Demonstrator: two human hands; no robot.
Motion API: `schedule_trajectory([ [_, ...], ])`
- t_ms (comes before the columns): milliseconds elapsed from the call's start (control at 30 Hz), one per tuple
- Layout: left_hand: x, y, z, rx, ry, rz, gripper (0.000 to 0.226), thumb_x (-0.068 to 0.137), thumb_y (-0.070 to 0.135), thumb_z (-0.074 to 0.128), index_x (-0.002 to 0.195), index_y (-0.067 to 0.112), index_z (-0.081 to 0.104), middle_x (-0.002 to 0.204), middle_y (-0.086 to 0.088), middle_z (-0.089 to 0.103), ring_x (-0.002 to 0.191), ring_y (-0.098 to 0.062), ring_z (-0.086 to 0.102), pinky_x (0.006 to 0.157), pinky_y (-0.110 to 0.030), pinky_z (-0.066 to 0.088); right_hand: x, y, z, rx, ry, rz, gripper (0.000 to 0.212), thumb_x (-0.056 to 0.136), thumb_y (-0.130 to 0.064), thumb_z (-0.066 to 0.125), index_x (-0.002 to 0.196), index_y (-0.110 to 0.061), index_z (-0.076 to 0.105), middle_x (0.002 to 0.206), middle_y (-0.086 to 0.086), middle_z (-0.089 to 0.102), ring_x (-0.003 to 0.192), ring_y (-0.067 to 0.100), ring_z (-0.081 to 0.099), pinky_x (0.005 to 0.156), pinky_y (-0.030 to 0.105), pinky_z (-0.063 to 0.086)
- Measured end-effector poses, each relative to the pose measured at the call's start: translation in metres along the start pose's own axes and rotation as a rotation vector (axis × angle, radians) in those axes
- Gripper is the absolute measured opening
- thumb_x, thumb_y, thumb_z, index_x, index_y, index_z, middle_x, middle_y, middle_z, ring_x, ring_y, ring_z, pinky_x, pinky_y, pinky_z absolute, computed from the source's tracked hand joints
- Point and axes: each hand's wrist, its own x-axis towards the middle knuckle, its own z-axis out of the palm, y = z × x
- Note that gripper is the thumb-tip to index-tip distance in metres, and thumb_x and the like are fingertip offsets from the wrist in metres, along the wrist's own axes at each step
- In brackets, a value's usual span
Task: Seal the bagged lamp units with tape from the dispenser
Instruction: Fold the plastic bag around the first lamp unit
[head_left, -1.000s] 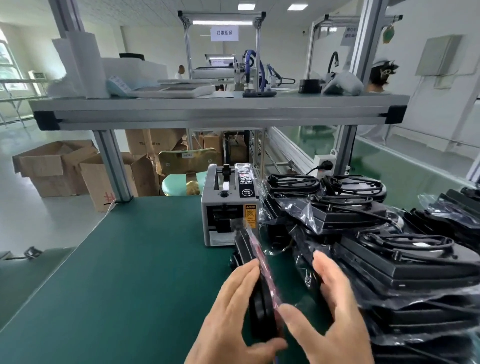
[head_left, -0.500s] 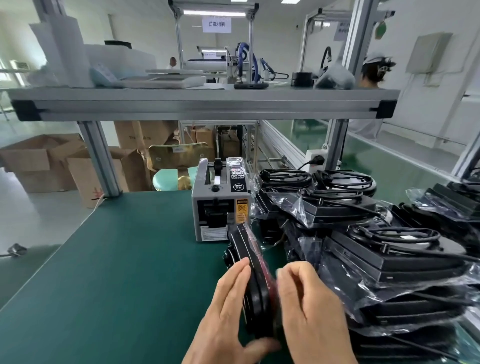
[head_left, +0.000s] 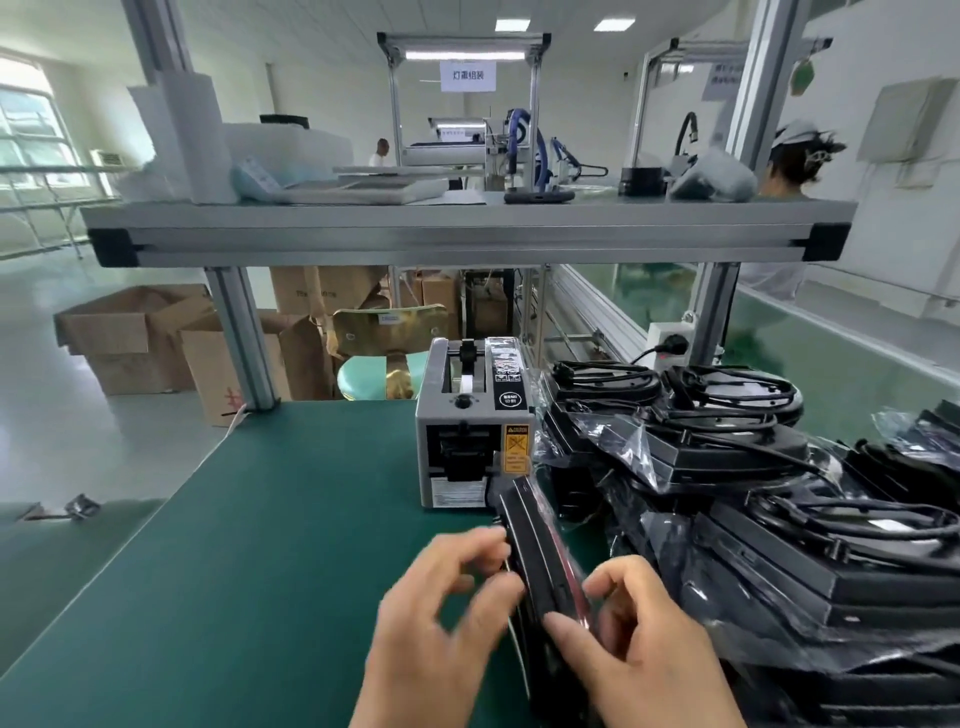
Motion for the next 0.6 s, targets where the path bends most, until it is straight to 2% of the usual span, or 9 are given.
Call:
schedule_trajectory([
  [33, 0.019, -0.002, 0.000, -0.085, 0.133, -0.203, 0.014, 0.090, 0.042, 0.064, 0.099, 0.035, 0.073, 0.090, 0.012, 0.074, 0.081, 0.001, 0.068, 0.072, -0.011, 0.050, 0.000, 0.002, 0.002, 0.016, -0.004, 0.012, 0.035, 0.071, -0.038, 0.083, 0.084, -0.030, 0.052, 0.056, -0.010, 0.056, 0.057, 0.001, 0.054, 0.063, 0.013, 0.041],
  [100, 0.060, -0.015, 0.003, -0.217, 0.246, -0.576, 0.017, 0.096, 0.029, 0.062, 0.087, 0.024, 0.076, 0.077, 0.005, 0.073, 0.063, -0.002, 0.063, 0.061, -0.017, 0.051, -0.001, 0.005, 0.006, 0.043, 0.016, 0.016, 0.034, 0.071, -0.037, 0.082, 0.085, -0.029, 0.053, 0.056, -0.010, 0.055, 0.057, 0.001, 0.053, 0.064, 0.012, 0.041],
  [167, 0.093, -0.030, 0.007, -0.338, 0.240, -0.806, 0.017, 0.096, 0.026, 0.064, 0.090, 0.013, 0.074, 0.075, -0.001, 0.069, 0.059, -0.008, 0.058, 0.055, -0.022, 0.049, -0.002, 0.005, 0.008, 0.057, 0.047, -0.001, 0.032, 0.072, -0.036, 0.081, 0.086, -0.029, 0.054, 0.056, -0.008, 0.055, 0.056, 0.002, 0.054, 0.062, 0.012, 0.041],
  [233, 0.113, -0.043, 0.014, -0.425, 0.277, -0.959, 0.017, 0.095, 0.025, 0.067, 0.090, 0.009, 0.070, 0.072, -0.002, 0.067, 0.055, -0.009, 0.056, 0.047, -0.020, 0.046, -0.004, 0.007, 0.010, 0.056, 0.066, -0.022, 0.031, 0.072, -0.034, 0.082, 0.086, -0.029, 0.054, 0.061, -0.003, 0.057, 0.056, 0.003, 0.055, 0.061, 0.013, 0.042],
  [333, 0.124, -0.057, 0.022, -0.456, 0.310, -1.094, 0.017, 0.094, 0.023, 0.068, 0.087, 0.008, 0.066, 0.063, 0.000, 0.063, 0.049, -0.007, 0.053, 0.038, -0.017, 0.041, -0.003, 0.009, 0.010, 0.054, 0.085, -0.047, 0.032, 0.072, -0.033, 0.083, 0.085, -0.028, 0.055, 0.068, 0.000, 0.060, 0.055, 0.003, 0.056, 0.061, 0.013, 0.043],
  [400, 0.130, -0.061, 0.024, -0.473, 0.328, -1.124, 0.013, 0.094, 0.021, 0.068, 0.090, 0.010, 0.062, 0.061, 0.001, 0.060, 0.044, -0.005, 0.050, 0.035, -0.014, 0.036, -0.002, 0.010, 0.011, 0.056, 0.081, -0.061, 0.032, 0.072, -0.033, 0.083, 0.085, -0.028, 0.055, 0.068, 0.000, 0.061, 0.055, 0.003, 0.057, 0.062, 0.013, 0.043],
  [500, 0.137, -0.064, 0.027, -0.491, 0.355, -1.148, 0.011, 0.093, 0.017, 0.068, 0.095, 0.011, 0.058, 0.063, 0.001, 0.058, 0.047, -0.005, 0.049, 0.033, -0.012, 0.030, -0.001, 0.012, 0.011, 0.059, 0.079, -0.080, 0.032, 0.072, -0.034, 0.083, 0.085, -0.028, 0.055, 0.061, -0.002, 0.060, 0.055, 0.003, 0.057, 0.062, 0.012, 0.044],
  [600, 0.141, -0.063, 0.029, -0.489, 0.384, -1.178, 0.010, 0.092, 0.015, 0.070, 0.093, 0.009, 0.061, 0.065, 0.000, 0.062, 0.050, -0.006, 0.053, 0.032, -0.013, 0.030, 0.000, 0.014, 0.011, 0.072, 0.074, -0.093, 0.033, 0.071, -0.036, 0.083, 0.087, -0.027, 0.056, 0.054, -0.007, 0.054, 0.055, 0.005, 0.055, 0.060, 0.012, 0.043],
])
